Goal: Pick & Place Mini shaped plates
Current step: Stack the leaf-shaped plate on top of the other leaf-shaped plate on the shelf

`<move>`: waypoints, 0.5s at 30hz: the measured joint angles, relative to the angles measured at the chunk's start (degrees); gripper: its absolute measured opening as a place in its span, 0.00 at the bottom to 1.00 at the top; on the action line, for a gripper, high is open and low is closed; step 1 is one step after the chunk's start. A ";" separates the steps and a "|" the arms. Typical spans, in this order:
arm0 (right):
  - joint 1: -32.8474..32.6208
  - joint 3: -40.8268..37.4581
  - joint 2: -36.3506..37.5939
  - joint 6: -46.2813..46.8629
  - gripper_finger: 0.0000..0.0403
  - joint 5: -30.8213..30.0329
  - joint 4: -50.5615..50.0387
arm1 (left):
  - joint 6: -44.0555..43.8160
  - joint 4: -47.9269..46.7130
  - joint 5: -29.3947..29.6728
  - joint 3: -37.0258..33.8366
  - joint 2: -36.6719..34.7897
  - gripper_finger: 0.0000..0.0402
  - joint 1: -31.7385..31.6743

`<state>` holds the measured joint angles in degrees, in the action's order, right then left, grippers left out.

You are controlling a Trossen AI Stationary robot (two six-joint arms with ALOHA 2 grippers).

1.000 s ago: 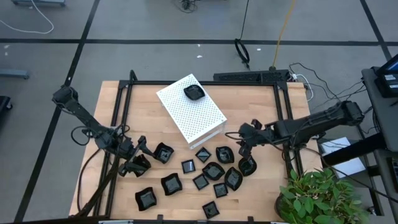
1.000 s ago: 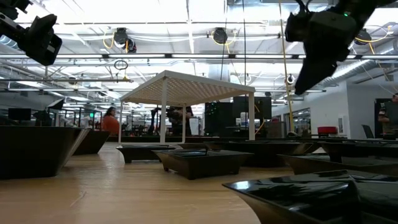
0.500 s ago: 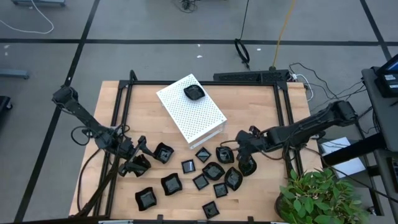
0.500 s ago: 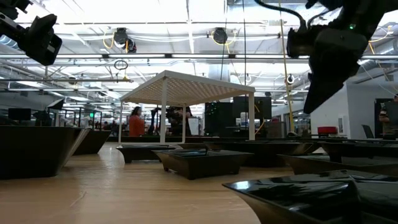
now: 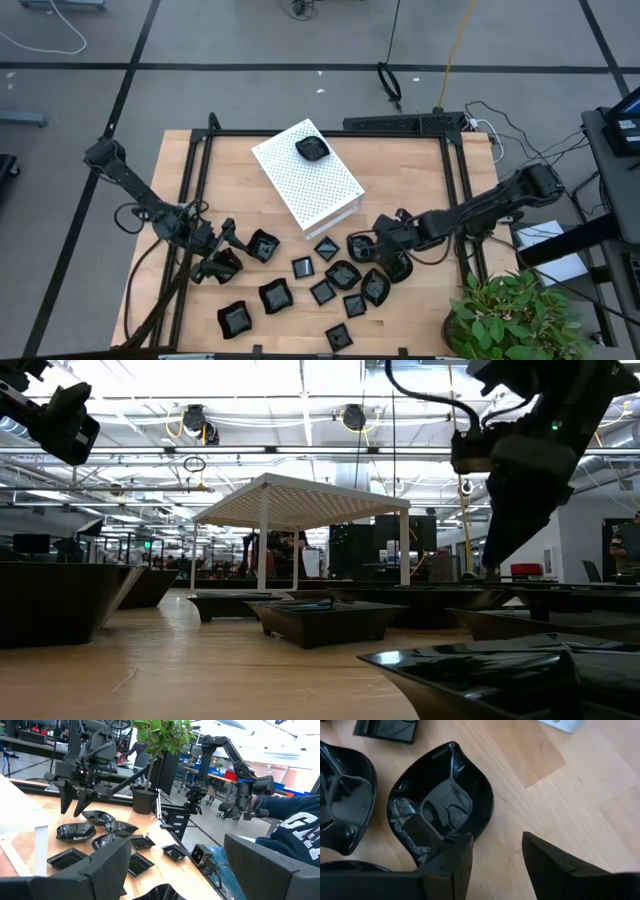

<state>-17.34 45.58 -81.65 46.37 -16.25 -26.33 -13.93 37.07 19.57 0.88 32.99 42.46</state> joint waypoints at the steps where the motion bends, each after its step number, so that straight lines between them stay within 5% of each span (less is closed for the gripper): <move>1: 0.00 0.00 -0.37 -0.24 0.39 0.00 0.00 | 0.00 -0.01 0.00 0.00 0.01 0.81 0.00; 15: 0.94 0.00 -4.88 -1.43 0.39 1.29 6.73 | 0.00 -0.01 0.00 0.00 0.01 0.81 0.01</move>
<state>-16.41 45.58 -86.52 44.93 -14.96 -19.60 -13.93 37.06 19.57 0.88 32.99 42.47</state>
